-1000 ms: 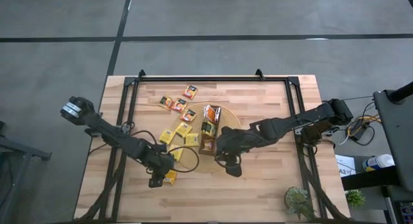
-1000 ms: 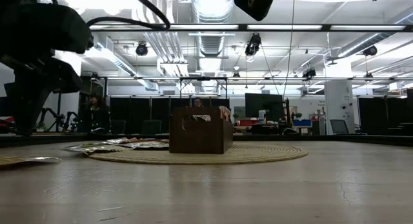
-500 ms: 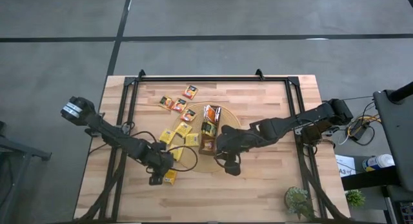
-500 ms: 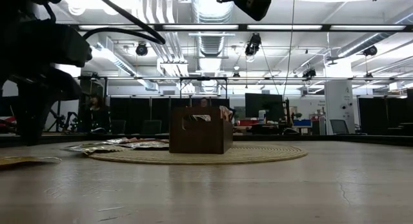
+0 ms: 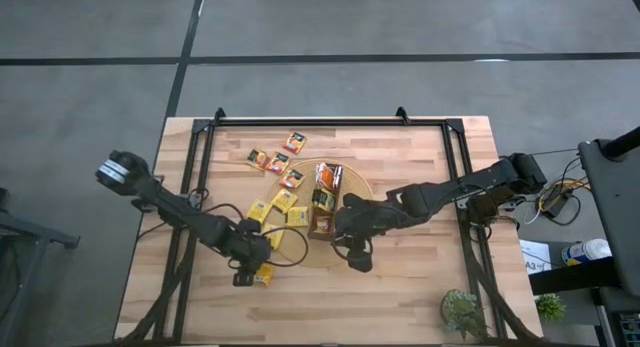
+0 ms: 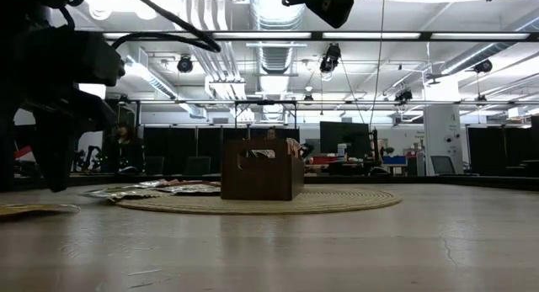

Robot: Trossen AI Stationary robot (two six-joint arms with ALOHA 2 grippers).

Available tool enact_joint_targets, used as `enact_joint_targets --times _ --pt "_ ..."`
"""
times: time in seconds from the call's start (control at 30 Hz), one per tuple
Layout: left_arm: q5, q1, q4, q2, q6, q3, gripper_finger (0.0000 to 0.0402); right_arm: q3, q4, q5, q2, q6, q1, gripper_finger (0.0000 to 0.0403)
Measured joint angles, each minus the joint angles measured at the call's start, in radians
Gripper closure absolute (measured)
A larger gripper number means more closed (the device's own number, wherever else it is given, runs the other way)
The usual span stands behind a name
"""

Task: Pick & Place Tea
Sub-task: Put the orange tea bag into the bottom section of the wooden organizer

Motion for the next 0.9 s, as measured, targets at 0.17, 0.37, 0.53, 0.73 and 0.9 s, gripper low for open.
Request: enact_joint_targets --times 0.17,0.37,0.53,0.73,0.9 --pt "0.002 0.0 0.029 0.045 -0.001 -0.004 0.0168 0.0 -0.001 0.0 0.004 0.0 0.0 0.0329" --pt "0.011 0.0 0.038 0.095 0.003 -0.004 0.0177 0.0 -0.002 0.0 0.005 0.0 0.0 0.0334" --pt "0.007 0.002 0.033 0.117 0.009 -0.007 0.0263 0.0 -0.001 0.0 0.006 0.0 0.0 0.0328" --pt "0.019 0.002 0.049 0.12 0.018 -0.008 0.039 0.0 -0.001 0.0 0.006 -0.002 0.0 0.0327" --pt "0.027 0.002 0.05 0.09 0.018 -0.005 0.04 0.0 -0.001 0.0 0.006 -0.031 0.0 0.0335"
